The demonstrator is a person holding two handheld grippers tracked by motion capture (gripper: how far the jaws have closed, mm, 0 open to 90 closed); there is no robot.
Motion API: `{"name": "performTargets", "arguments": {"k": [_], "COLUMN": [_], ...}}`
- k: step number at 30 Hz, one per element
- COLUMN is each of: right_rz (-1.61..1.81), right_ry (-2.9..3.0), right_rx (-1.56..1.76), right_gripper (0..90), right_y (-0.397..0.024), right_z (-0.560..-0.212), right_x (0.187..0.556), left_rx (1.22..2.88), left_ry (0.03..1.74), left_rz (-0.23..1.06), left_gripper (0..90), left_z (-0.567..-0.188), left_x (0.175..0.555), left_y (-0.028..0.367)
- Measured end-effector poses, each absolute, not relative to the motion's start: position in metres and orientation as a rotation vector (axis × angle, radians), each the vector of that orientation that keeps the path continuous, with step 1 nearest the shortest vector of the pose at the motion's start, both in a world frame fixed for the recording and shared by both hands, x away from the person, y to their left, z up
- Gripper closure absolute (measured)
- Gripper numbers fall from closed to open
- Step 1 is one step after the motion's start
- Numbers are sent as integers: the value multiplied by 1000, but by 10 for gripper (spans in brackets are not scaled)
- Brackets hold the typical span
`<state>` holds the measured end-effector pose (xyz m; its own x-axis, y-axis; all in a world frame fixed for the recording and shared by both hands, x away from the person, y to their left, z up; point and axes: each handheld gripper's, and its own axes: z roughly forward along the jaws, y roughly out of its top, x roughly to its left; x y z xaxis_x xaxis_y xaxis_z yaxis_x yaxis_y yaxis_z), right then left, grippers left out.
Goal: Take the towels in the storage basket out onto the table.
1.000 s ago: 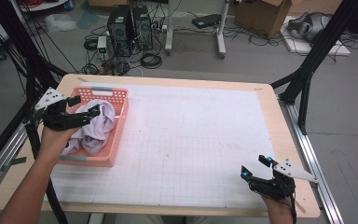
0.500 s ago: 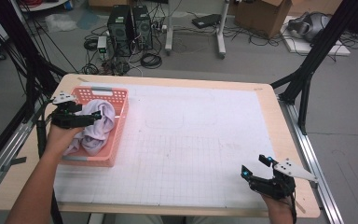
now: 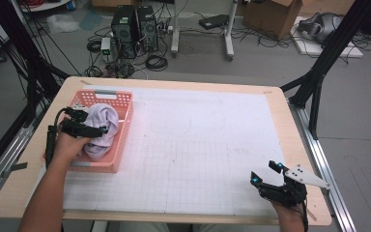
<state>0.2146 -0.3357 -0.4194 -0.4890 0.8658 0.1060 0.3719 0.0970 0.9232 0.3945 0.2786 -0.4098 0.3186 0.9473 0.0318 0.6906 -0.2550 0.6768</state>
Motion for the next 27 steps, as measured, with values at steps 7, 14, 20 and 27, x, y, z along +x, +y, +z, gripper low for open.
{"name": "performTargets", "arguments": {"k": [7,14,20,27], "right_rz": [1374,1375,1373,1366], "right_ry": [1911,1921,1924,1927], "right_rx": [1208,1213,1200,1210], "right_gripper": [166,166,166,166], "right_y": [-337,-332,-332,-334], "right_z": [-420,-421,-420,-421], "right_x": [214,218,216,216], "left_rx": [2069,2113,2112,2107], "left_ry": [1490,1519,1590,1615], "left_rz": [566,568,515,464], "left_gripper": [85,56,55,91], "left_z": [-415,-420,-423,-424], "left_x": [397,401,403,402], "left_y": [275,268,267,268]}}
